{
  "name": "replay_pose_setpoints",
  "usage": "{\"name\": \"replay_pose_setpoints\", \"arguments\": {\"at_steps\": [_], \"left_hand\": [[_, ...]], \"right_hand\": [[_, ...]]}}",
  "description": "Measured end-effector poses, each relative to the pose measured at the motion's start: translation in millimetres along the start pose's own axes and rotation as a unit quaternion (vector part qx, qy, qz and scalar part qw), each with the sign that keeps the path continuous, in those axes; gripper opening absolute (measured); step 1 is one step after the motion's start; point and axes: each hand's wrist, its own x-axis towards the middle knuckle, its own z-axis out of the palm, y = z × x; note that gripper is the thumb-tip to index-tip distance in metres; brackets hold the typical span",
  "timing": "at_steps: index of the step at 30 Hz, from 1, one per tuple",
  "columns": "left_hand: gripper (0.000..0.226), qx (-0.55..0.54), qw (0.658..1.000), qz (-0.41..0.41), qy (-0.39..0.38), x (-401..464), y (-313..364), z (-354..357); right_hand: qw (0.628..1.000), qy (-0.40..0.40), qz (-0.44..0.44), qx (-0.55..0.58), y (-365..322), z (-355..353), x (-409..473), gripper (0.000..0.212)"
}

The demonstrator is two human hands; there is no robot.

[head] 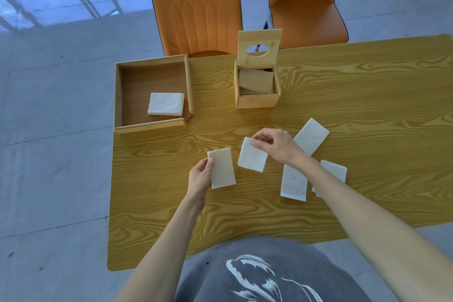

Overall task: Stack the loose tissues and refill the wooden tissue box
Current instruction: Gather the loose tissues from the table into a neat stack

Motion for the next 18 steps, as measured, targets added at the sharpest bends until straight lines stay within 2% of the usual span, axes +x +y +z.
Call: {"name": "replay_pose_setpoints", "arguments": {"at_steps": [6,8,10,14,18], "left_hand": [[0.023,0.003,0.999,-0.007,-0.041,1.5,0.0,4.9],[0.028,0.002,0.998,-0.012,-0.057,1.4,-0.5,6.1],[0.033,0.002,0.997,-0.019,-0.073,0.5,-0.8,6.5],[0.028,-0.007,0.996,-0.032,-0.087,-1.1,-2.9,6.2],[0.029,-0.018,0.995,-0.042,-0.085,-1.4,-4.7,6.0]], "right_hand": [[0.979,-0.190,0.017,0.065,-22.9,1.3,-5.0,0.026],[0.972,-0.219,0.026,0.086,-27.2,11.5,-1.3,0.028],[0.971,-0.221,0.019,0.093,-29.5,22.8,3.4,0.026],[0.976,-0.202,0.027,0.081,-26.9,42.3,11.6,0.020],[0.988,-0.141,0.037,0.053,-18.5,55.2,17.6,0.016]]}}
